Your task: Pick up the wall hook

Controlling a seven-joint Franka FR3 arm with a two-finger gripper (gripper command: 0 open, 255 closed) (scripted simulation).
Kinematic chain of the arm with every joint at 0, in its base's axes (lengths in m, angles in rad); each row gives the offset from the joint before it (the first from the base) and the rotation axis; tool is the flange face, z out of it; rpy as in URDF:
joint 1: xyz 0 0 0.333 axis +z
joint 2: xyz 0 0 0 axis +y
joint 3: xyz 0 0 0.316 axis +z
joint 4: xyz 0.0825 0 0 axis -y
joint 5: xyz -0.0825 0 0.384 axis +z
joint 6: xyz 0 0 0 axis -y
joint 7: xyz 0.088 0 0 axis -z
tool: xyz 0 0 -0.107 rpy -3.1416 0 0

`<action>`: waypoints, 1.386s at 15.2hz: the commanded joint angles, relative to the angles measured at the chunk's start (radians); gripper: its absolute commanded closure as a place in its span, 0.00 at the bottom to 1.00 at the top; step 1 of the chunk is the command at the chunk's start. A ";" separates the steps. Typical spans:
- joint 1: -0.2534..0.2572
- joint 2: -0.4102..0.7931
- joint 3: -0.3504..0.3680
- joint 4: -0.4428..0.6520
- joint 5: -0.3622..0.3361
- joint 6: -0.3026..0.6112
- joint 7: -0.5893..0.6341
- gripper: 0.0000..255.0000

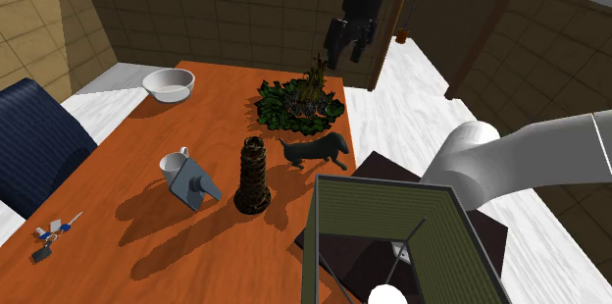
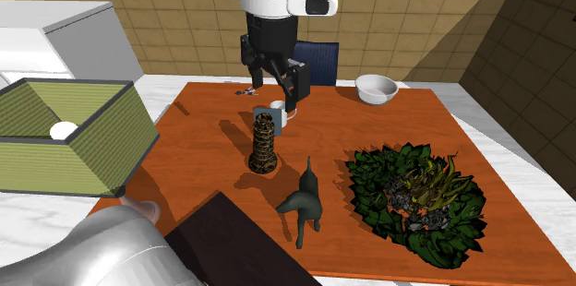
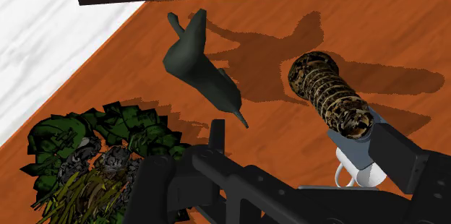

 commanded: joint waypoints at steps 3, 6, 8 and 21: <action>0.012 0.058 0.024 -0.001 0.005 0.047 0.002 0.00; 0.029 0.150 0.060 0.007 0.010 0.115 0.007 0.00; 0.038 0.215 0.083 0.017 0.010 0.158 0.011 0.00; 0.094 0.682 0.222 0.187 -0.068 0.368 0.074 0.00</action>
